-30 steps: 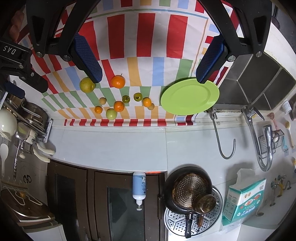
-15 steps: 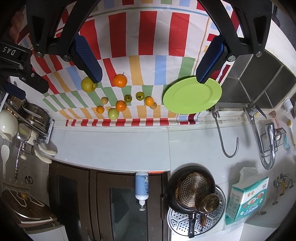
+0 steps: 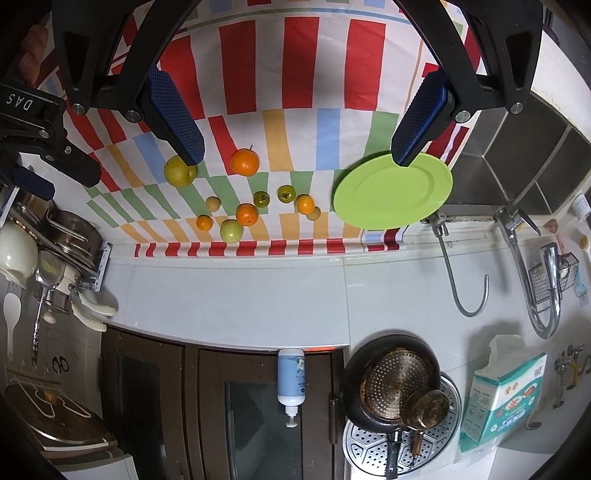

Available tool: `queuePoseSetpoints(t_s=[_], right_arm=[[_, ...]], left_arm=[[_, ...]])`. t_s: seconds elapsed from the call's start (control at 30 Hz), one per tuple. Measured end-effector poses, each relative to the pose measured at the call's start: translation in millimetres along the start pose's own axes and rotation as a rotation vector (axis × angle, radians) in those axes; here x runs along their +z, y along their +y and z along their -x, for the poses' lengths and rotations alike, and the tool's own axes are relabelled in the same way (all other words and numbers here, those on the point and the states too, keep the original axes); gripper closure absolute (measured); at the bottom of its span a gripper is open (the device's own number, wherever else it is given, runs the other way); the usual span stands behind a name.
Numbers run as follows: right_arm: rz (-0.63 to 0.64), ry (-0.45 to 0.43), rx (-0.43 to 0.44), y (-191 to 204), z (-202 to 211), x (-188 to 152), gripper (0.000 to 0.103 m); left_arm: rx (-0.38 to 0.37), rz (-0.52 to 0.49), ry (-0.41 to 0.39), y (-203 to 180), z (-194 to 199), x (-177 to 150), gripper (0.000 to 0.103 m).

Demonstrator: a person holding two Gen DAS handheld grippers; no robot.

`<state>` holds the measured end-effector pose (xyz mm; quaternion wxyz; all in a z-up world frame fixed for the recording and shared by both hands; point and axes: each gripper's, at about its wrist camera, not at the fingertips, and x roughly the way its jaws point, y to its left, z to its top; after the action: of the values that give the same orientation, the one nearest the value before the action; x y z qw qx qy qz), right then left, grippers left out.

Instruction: Organize fruits

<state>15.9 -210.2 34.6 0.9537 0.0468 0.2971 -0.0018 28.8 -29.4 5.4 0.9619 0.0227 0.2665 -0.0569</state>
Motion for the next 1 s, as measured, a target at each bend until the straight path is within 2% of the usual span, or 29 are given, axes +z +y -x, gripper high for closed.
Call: queuePoseSetpoints(t_s=[0.2, 0.47, 0.77, 1.0], right_arm=[[-0.004, 0.014, 0.002, -2.2, -11.2, -0.1, 0.001], [0.012, 0.049, 0.014, -4.7, -38.4, 0.7, 0.001], [0.021, 0.126, 0.027, -9.1, -81.9, 1.4, 0.009], [0.018, 0.208, 0.042, -15.2, -120.4, -2.2, 0.019]], left_arm=[[-0.011, -0.037, -0.005, -5.1, -9.7, 0.3, 0.0], [-0.037, -0.093, 0.009, -14.6, -34.8, 3.5, 0.008], [-0.103, -0.142, 0.088, -28.3, -85.7, 4.9, 0.018], [-0.156, -0.177, 0.167, -39.4, -126.2, 0.3, 0.028]])
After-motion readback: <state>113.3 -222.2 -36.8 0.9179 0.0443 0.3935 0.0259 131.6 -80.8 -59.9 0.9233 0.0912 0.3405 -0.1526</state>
